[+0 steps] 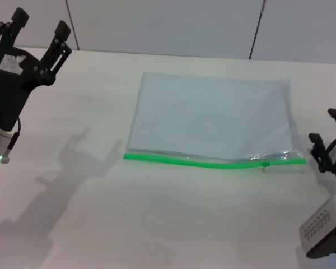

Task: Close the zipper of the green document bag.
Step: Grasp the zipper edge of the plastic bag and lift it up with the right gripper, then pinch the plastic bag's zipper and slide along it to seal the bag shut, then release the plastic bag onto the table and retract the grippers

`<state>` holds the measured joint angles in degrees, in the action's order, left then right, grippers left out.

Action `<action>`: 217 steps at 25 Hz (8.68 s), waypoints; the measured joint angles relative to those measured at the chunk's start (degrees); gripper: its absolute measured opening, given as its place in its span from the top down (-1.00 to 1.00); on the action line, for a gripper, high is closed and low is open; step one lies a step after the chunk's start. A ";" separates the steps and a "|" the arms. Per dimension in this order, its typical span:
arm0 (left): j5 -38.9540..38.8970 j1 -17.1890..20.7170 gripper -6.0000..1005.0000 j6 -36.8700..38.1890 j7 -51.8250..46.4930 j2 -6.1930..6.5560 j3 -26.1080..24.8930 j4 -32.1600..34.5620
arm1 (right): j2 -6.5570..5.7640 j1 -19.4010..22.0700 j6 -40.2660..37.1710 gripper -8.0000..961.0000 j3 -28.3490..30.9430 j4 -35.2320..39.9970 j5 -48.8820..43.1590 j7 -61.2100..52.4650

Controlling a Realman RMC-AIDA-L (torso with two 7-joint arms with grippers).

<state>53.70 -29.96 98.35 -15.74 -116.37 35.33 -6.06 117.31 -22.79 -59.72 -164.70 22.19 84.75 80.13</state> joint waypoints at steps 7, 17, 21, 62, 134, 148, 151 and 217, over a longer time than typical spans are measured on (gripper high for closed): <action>-0.04 0.00 -0.64 0.00 0.06 0.00 -0.10 0.00 | 0.02 -0.40 4.58 -0.47 -0.12 1.88 -1.28 0.74; -0.09 0.00 -0.63 -0.17 0.10 0.00 -0.09 0.00 | 0.00 -0.78 6.27 -0.42 -0.09 5.49 -3.87 4.14; -0.09 -0.01 -0.63 -0.28 0.10 0.00 -0.09 0.00 | 0.01 -1.30 6.59 -0.40 -0.09 5.94 -4.35 4.16; 11.18 -5.46 -0.61 -16.66 5.52 -0.03 14.78 3.05 | -0.31 -7.84 9.49 0.88 -0.09 14.90 -10.64 -1.51; 12.71 -7.02 0.55 -18.94 48.88 -1.32 25.51 1.59 | 0.02 -9.22 12.45 0.88 -0.14 16.66 -18.58 -1.31; 12.62 -7.17 0.79 -18.83 49.99 -1.32 25.48 0.79 | 0.02 -9.10 12.45 0.88 -0.09 16.66 -18.60 -1.09; 12.61 -7.18 0.82 -18.85 50.00 -1.32 25.49 0.79 | 0.02 -9.10 12.45 0.88 -0.08 16.66 -18.63 -1.08; 7.61 -2.64 0.40 -10.27 39.75 -0.61 14.78 0.70 | 0.02 -3.67 -16.43 0.30 1.02 6.24 6.23 -14.66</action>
<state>61.31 -32.61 88.09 24.01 -116.98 50.11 -5.37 117.34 -26.47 -76.15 -163.69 28.43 90.99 65.47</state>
